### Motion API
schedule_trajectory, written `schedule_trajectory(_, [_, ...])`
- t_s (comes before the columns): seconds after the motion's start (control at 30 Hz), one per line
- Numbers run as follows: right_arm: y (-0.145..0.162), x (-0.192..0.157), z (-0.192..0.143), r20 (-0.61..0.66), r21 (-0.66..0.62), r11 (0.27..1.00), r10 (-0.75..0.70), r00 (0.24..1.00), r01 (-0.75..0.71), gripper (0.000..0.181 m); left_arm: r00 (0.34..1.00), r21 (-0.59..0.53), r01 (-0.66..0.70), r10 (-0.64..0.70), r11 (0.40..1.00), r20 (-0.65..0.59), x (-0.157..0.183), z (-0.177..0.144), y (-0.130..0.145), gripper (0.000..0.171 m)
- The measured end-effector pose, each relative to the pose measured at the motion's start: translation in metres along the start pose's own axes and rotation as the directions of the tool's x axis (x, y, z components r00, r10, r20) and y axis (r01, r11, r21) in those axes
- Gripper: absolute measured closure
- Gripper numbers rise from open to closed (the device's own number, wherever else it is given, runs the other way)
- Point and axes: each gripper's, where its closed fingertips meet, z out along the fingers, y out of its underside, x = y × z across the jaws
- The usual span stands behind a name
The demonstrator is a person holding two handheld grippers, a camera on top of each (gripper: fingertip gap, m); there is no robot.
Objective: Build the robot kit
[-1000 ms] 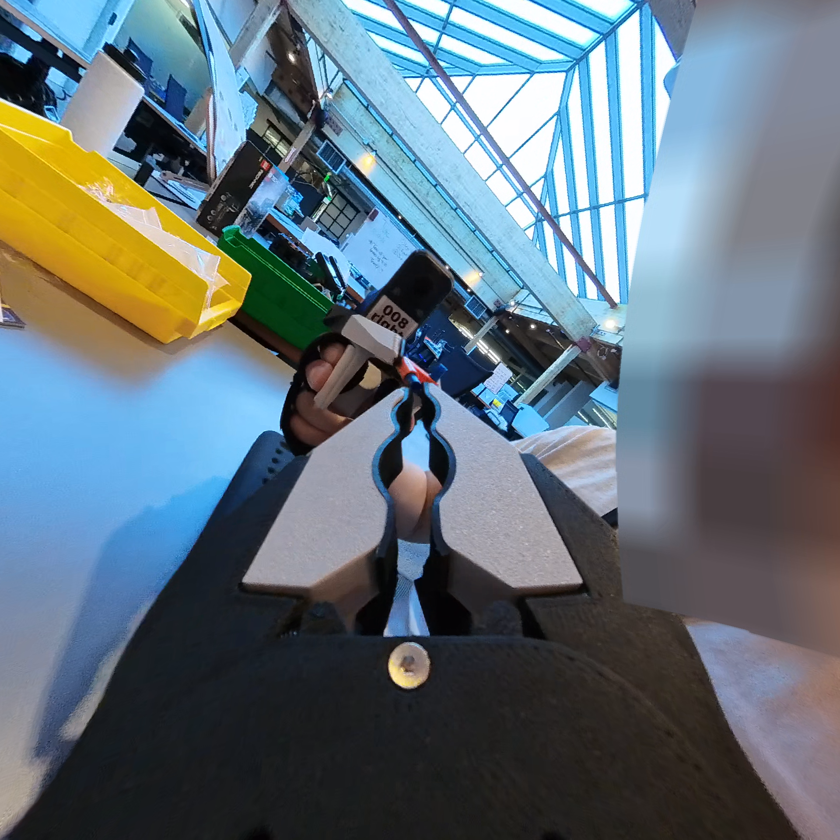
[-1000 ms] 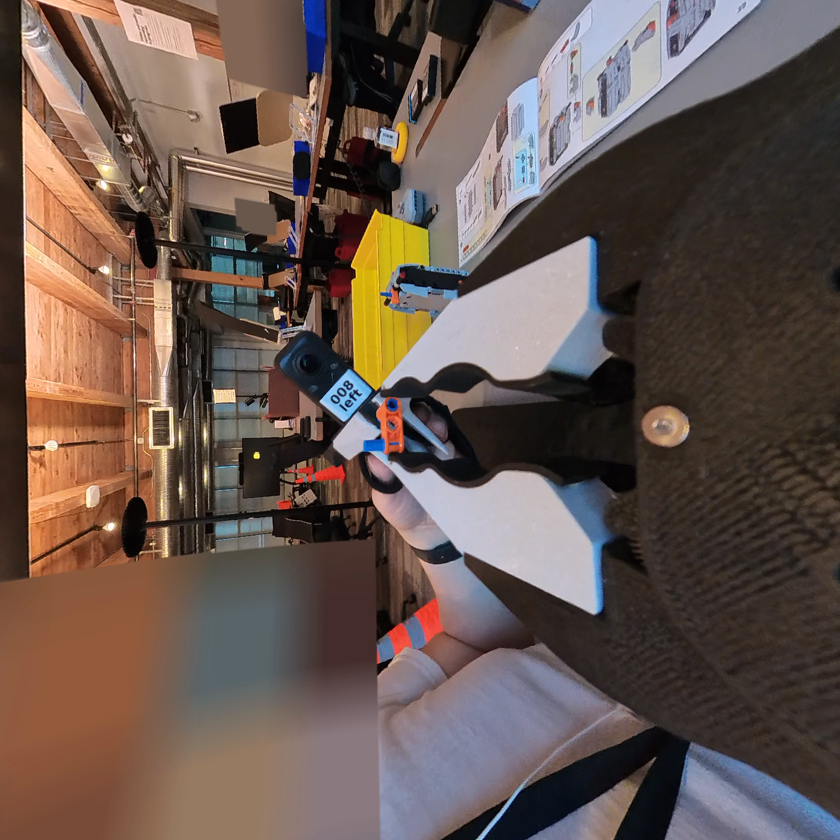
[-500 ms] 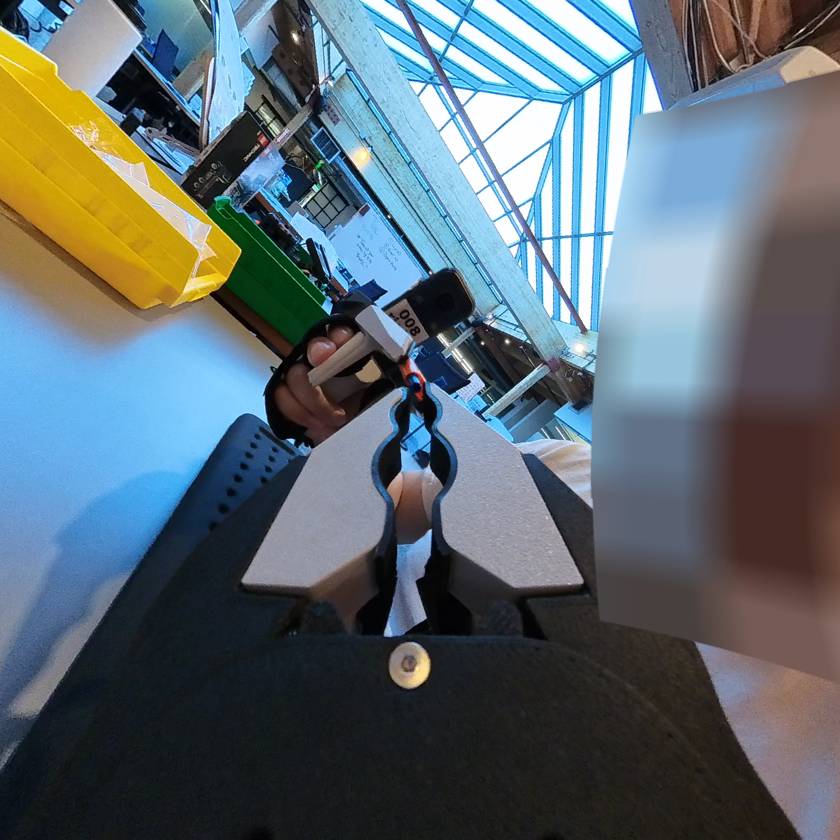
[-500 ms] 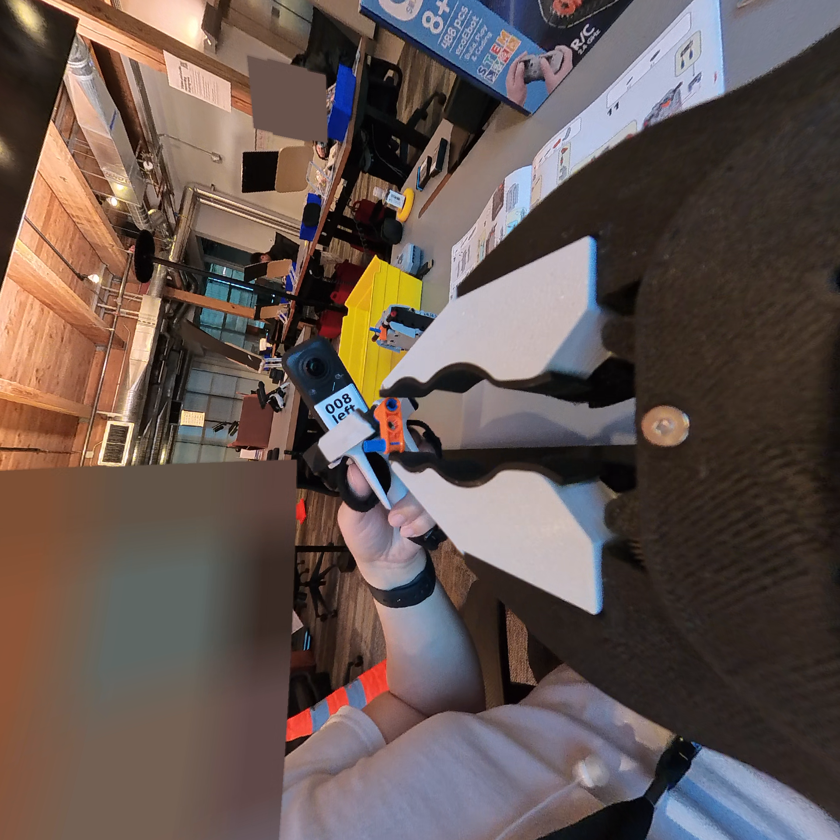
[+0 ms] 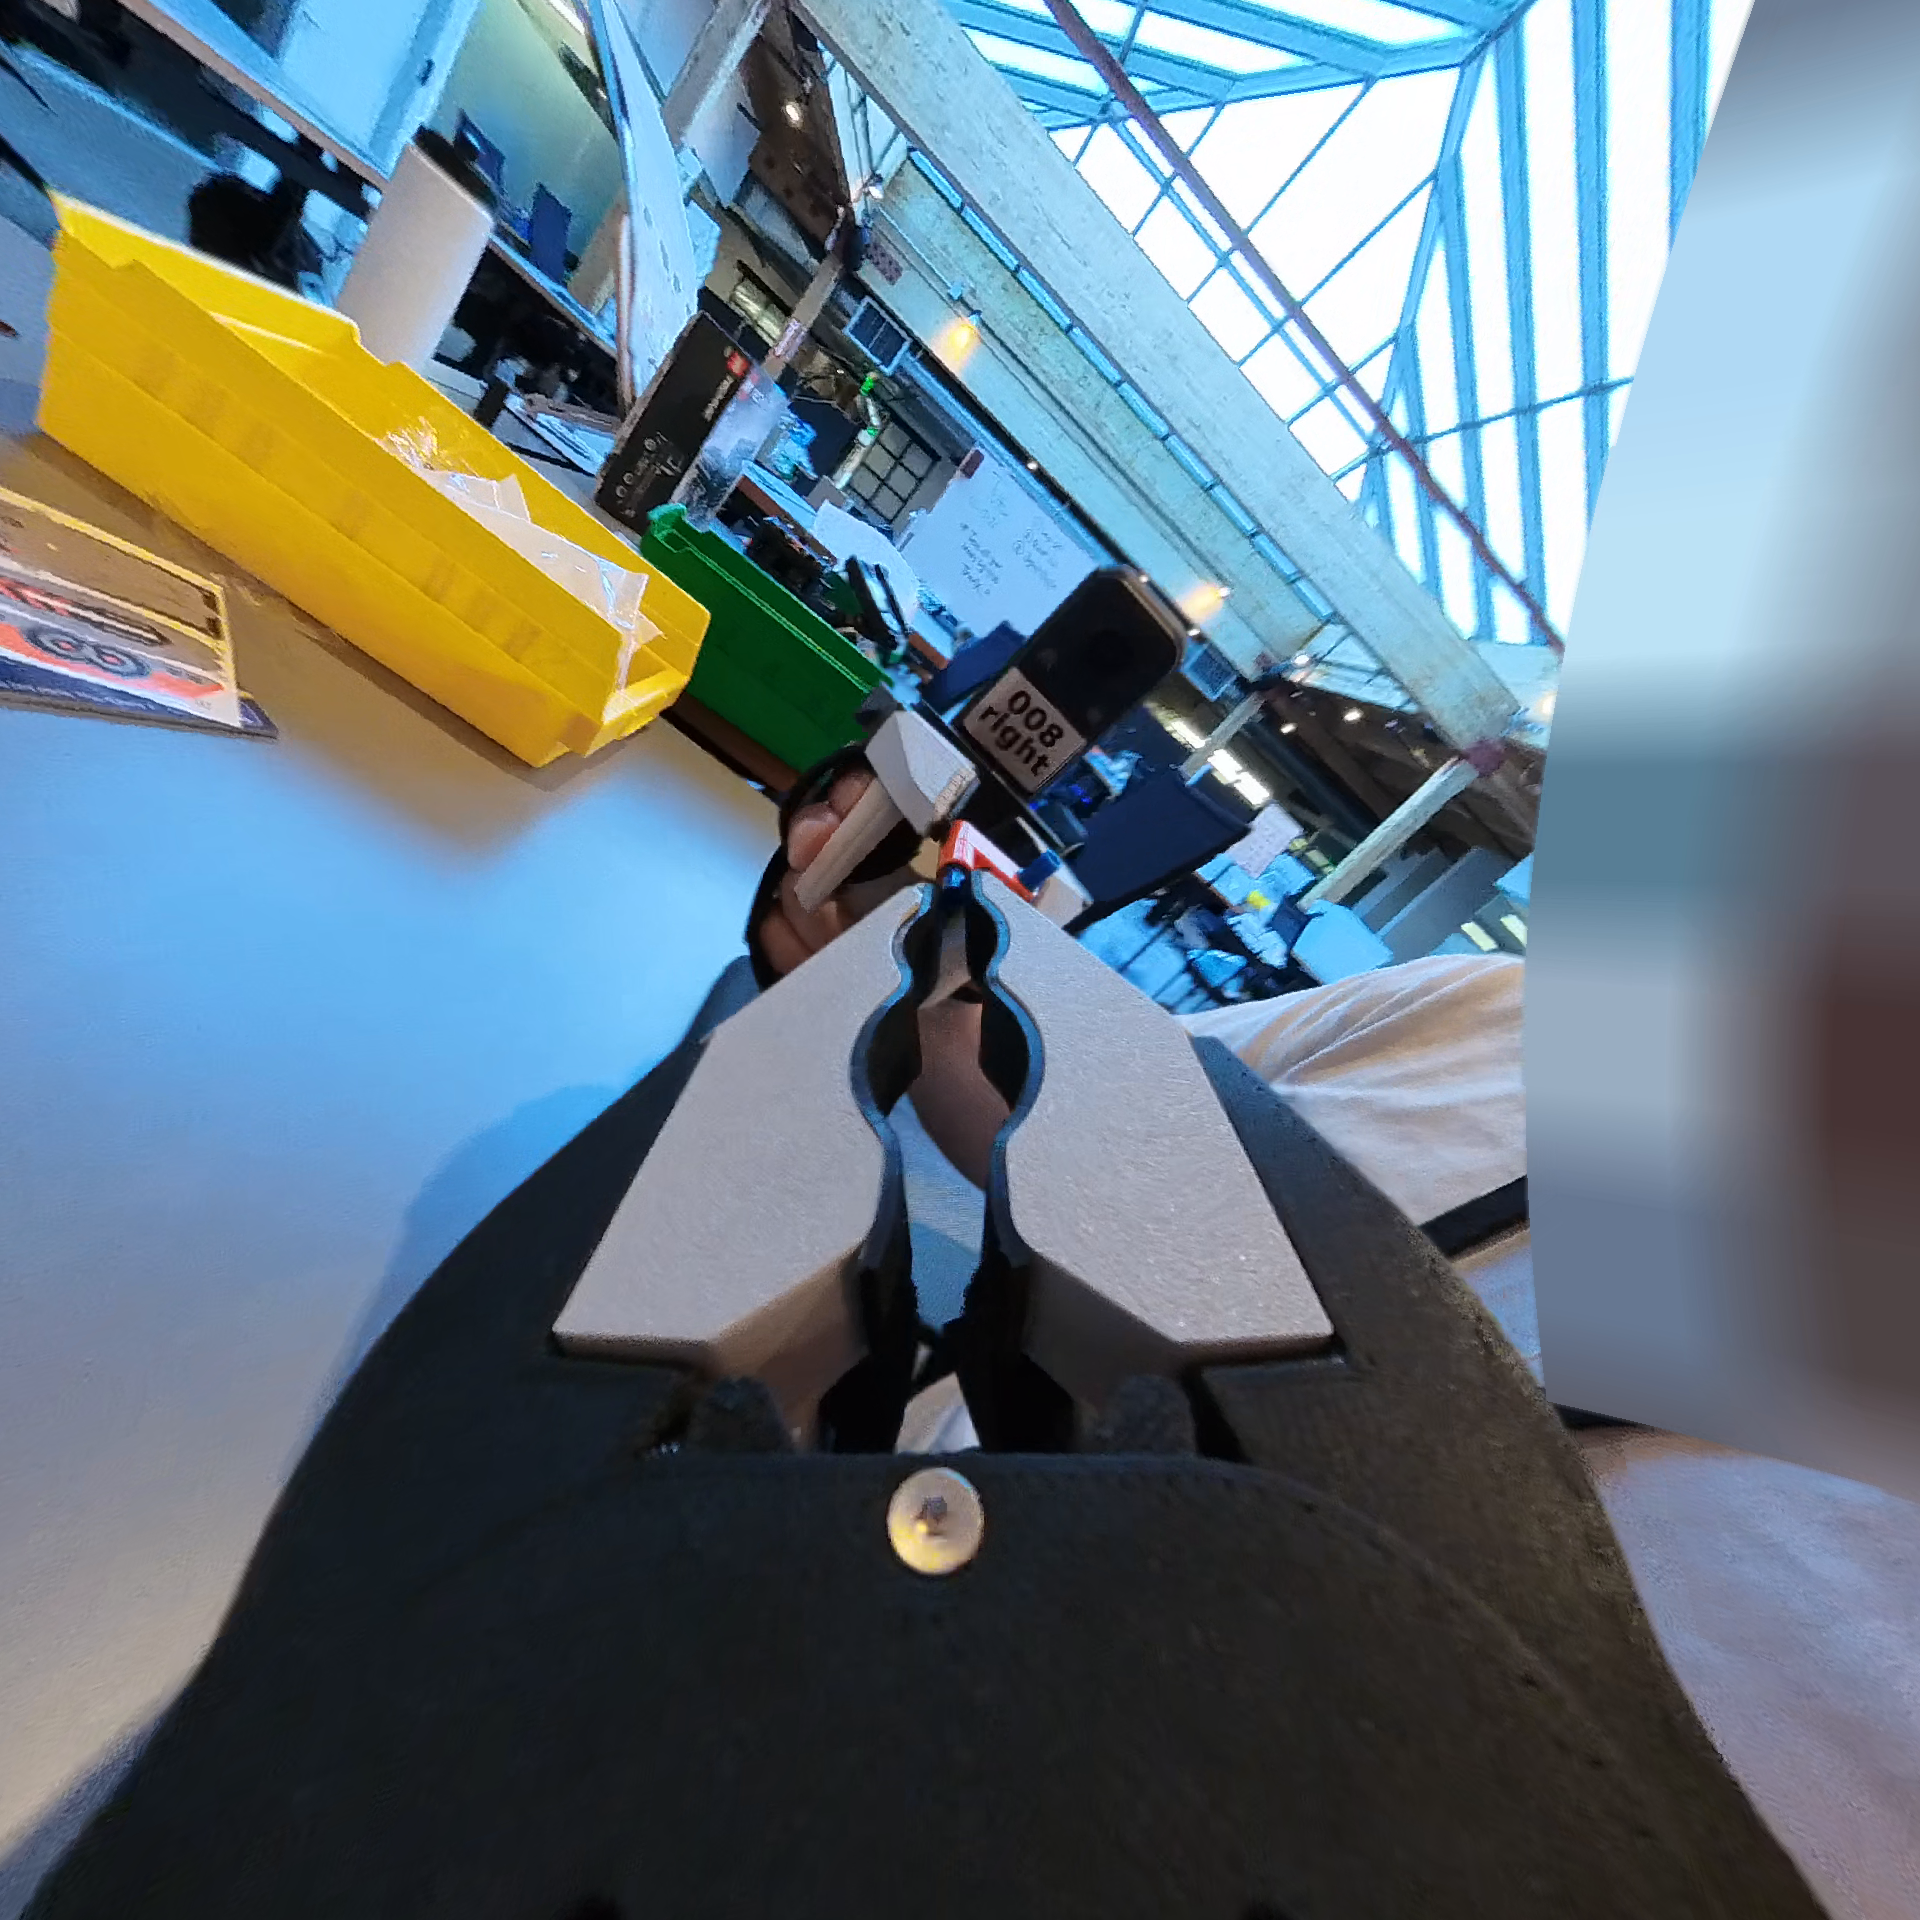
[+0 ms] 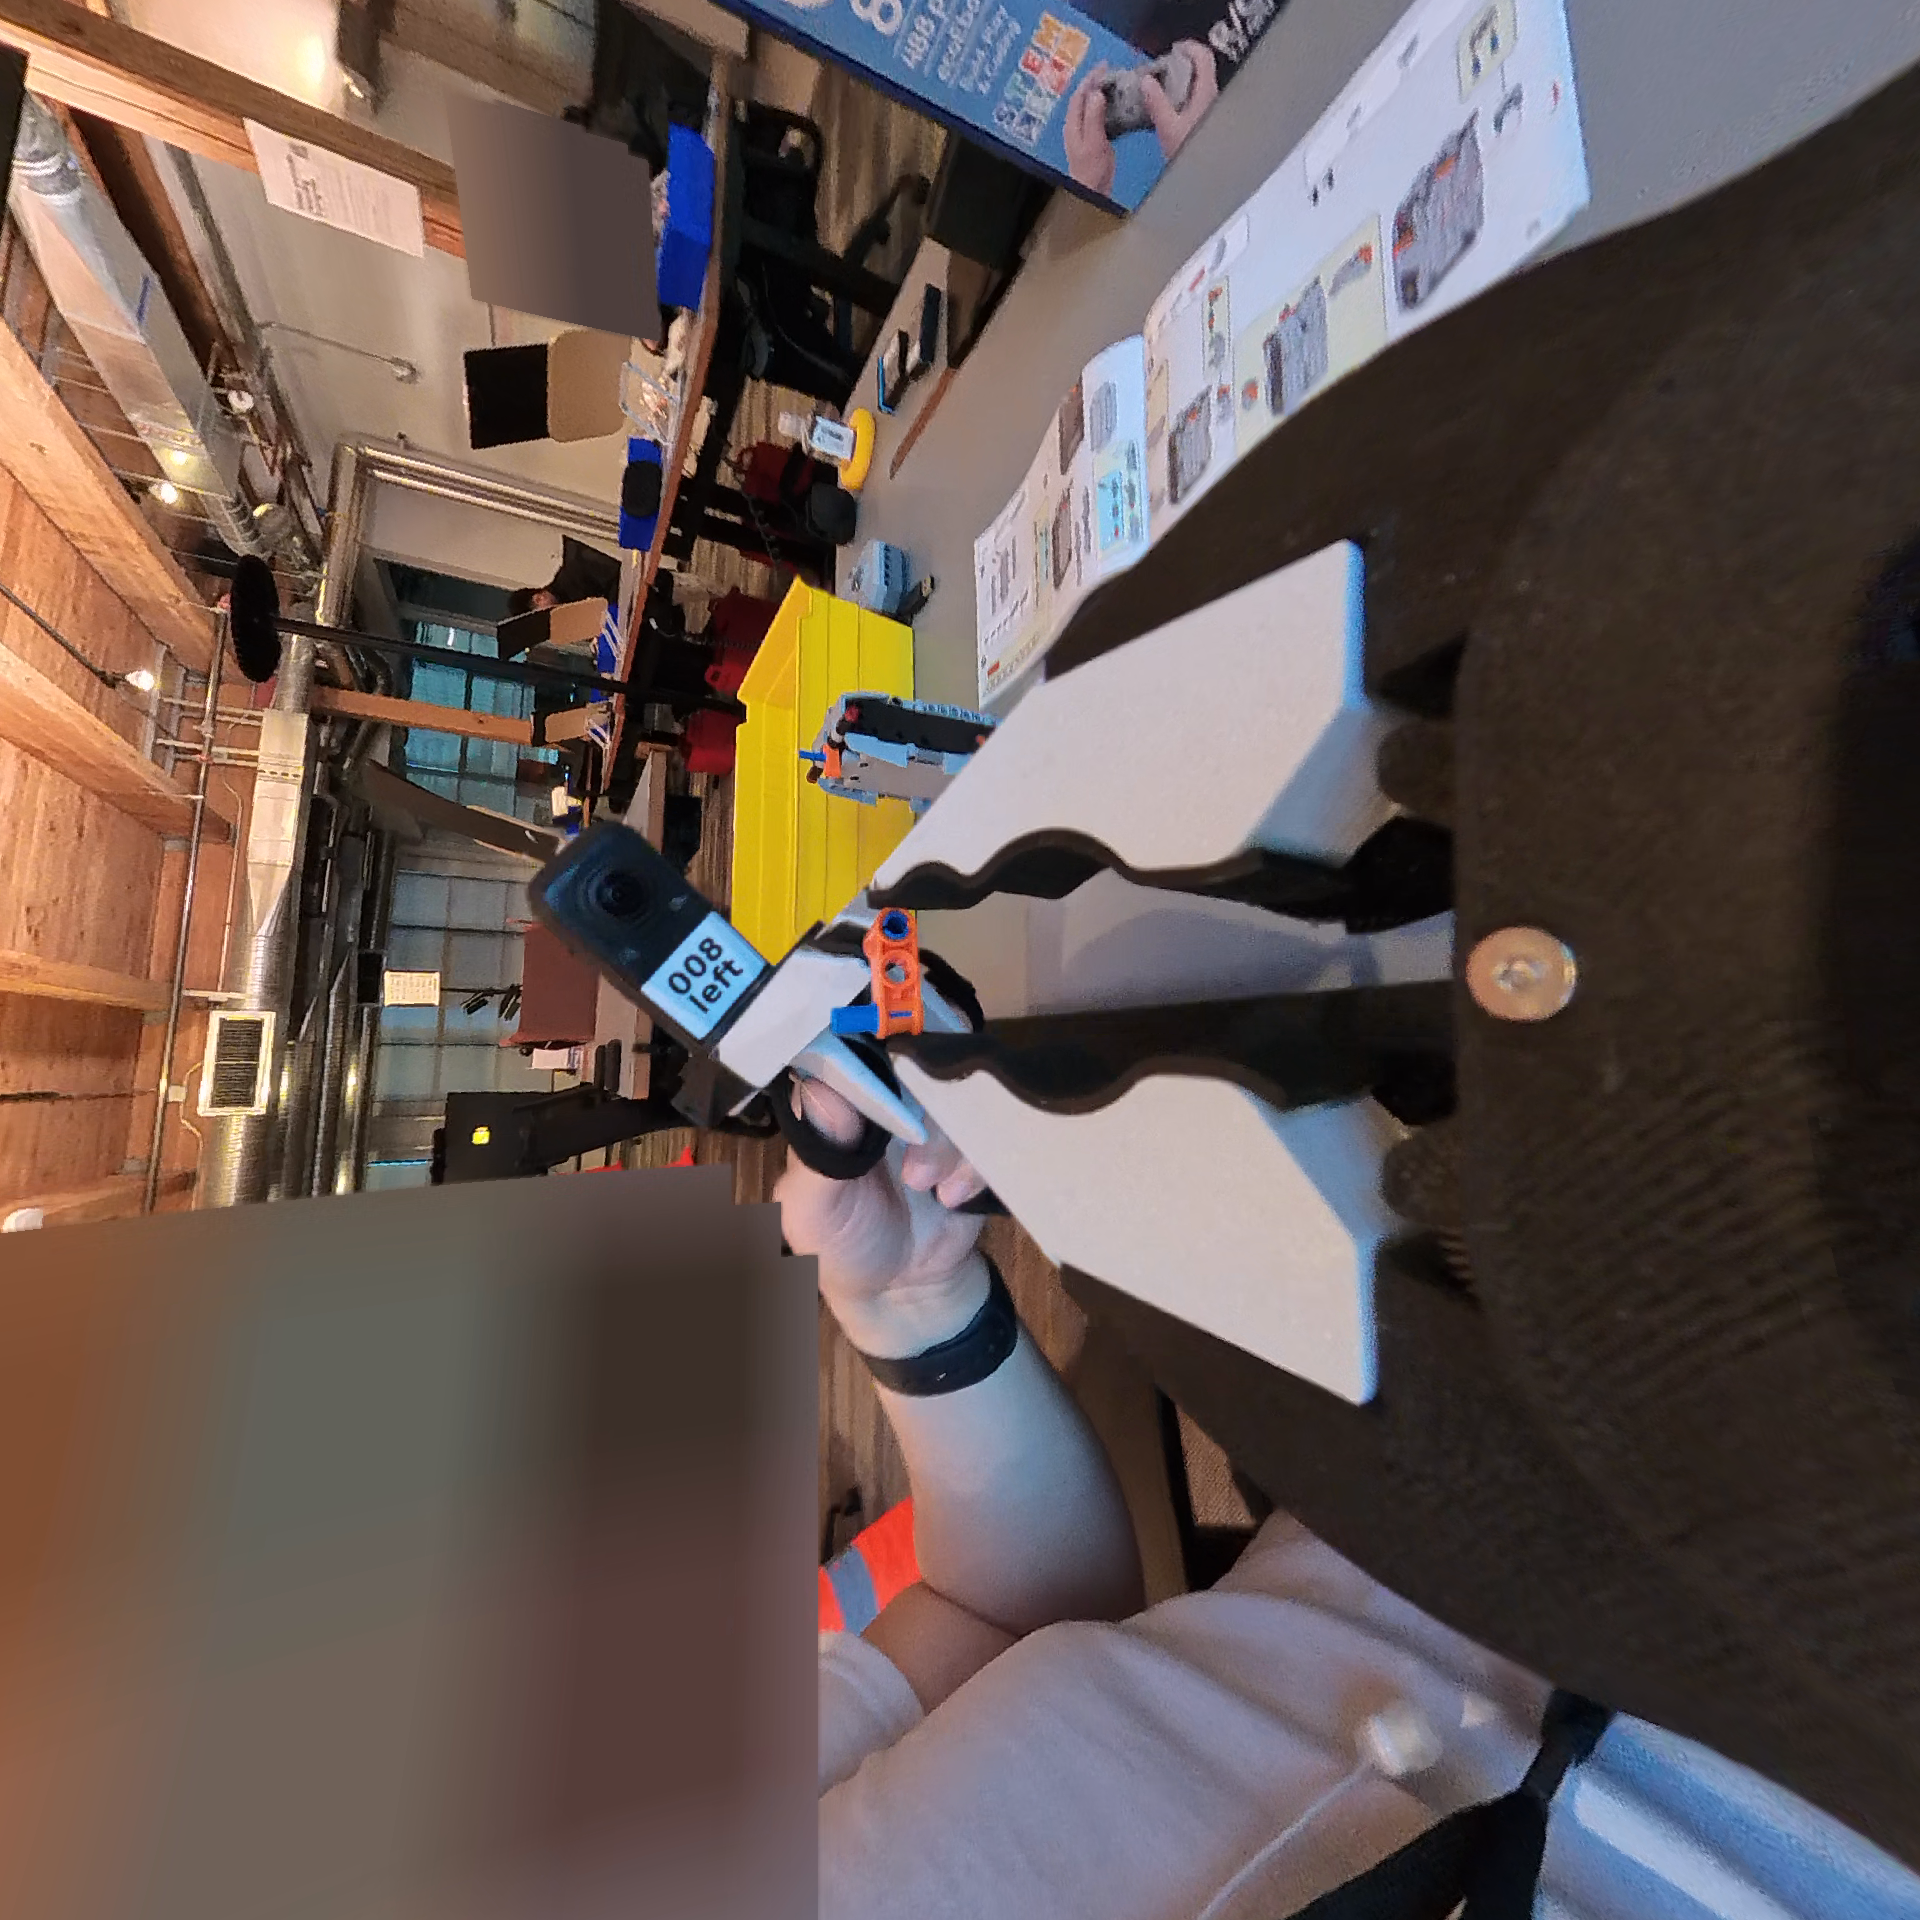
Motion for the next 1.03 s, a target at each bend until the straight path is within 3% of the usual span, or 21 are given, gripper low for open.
schedule_trajectory(0.17, [-0.001,0.003,0.001,0.033,0.056,0.969,0.238,0.971,-0.240,0.158,0.963,-0.046,-0.236,0.240,0.971,0.118,0.000,-0.001,-0.001,0.170])
schedule_trajectory(0.3, [0.000,0.004,0.001,0.067,0.067,0.915,0.394,0.917,-0.398,0.158,0.874,-0.120,-0.429,0.445,0.895,0.194,-0.001,-0.001,-0.001,0.170])
schedule_trajectory(0.4, [-0.002,0.001,0.001,0.085,0.068,0.904,0.416,0.905,-0.422,0.158,0.808,-0.158,-0.525,0.548,0.836,0.217,0.003,-0.001,-0.001,0.170])
schedule_trajectory(0.5, [-0.006,-0.004,0.000,0.137,0.066,0.864,0.487,0.863,-0.498,0.158,0.703,-0.201,-0.644,0.675,0.738,0.224,0.010,0.000,0.000,0.171])
schedule_trajectory(0.63, [-0.013,-0.011,0.000,0.221,0.066,0.798,0.574,0.789,-0.599,0.159,0.492,-0.290,-0.788,0.839,0.543,0.235,0.019,-0.001,0.001,0.171])
schedule_trajectory(0.7, [-0.014,-0.012,0.000,0.234,0.073,0.805,0.559,0.795,-0.588,0.159,0.438,-0.305,-0.810,0.863,0.500,0.252,0.021,0.000,-0.001,0.171])
schedule_trajectory(0.77, [-0.013,-0.012,0.000,0.201,0.086,0.873,0.457,0.866,-0.481,0.158,0.515,-0.257,-0.772,0.809,0.582,0.283,0.022,0.001,-0.004,0.170])
schedule_trajectory(0.8, [-0.016,-0.015,-0.002,0.197,0.101,0.911,0.376,0.906,-0.400,0.158,0.594,-0.214,-0.726,0.753,0.654,0.284,0.024,0.000,-0.005,0.170])
schedule_trajectory(0.87, [-0.025,-0.021,-0.006,0.153,0.137,0.974,0.161,0.975,-0.183,0.158,0.793,-0.098,-0.553,0.559,0.827,0.242,0.028,-0.002,-0.009,0.146])
schedule_trajectory(0.93, [-0.026,-0.024,-0.005,0.090,0.092,0.996,-0.028,0.996,0.019,0.158,0.934,0.010,-0.343,0.340,0.939,0.108,0.038,-0.007,-0.011,0.145])
schedule_trajectory(1.03, [-0.031,-0.034,-0.004,0.057,0.073,0.967,-0.249,0.967,0.245,0.158,0.995,0.109,-0.025,0.035,0.994,-0.096,0.047,-0.015,-0.018,0.156])
